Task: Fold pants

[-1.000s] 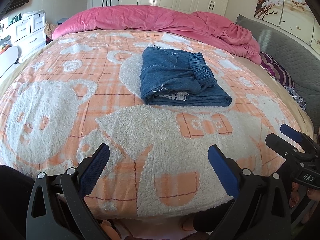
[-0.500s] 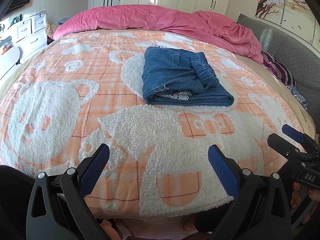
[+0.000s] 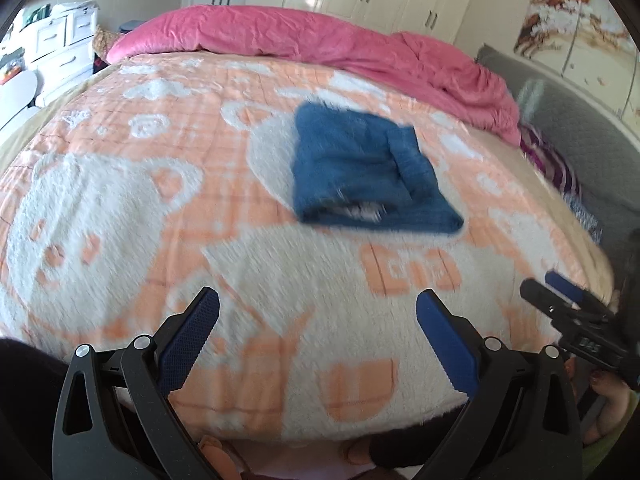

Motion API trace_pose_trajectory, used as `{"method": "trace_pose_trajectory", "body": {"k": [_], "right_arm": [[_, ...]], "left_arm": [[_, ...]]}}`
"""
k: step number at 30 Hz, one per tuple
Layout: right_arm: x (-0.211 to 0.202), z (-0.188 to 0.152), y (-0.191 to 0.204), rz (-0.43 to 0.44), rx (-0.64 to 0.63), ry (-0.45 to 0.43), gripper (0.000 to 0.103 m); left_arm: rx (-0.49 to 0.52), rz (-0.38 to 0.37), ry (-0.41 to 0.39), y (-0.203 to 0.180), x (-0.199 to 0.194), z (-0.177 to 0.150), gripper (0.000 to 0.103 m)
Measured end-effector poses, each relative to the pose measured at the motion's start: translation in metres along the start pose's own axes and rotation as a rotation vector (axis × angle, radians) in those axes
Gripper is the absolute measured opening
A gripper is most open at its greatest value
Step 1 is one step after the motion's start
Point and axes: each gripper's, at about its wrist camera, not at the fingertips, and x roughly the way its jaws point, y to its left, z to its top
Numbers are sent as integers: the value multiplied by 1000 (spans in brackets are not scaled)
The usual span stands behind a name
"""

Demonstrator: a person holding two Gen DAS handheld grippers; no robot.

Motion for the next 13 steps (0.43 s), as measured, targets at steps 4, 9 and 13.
{"method": "trace_pose_trajectory", "body": {"k": [4,9,13], "right_arm": [[11,27,-51,-108,31,1,94],[44,71,-158,-326,85,61,94],[92,97,-259,-479,214,196,94]], "left_arm": [[-82,81,52,50,10,51,99],[-183,379,172,151,64,126,98],[-241,493,174,214,117,164,98]]}}
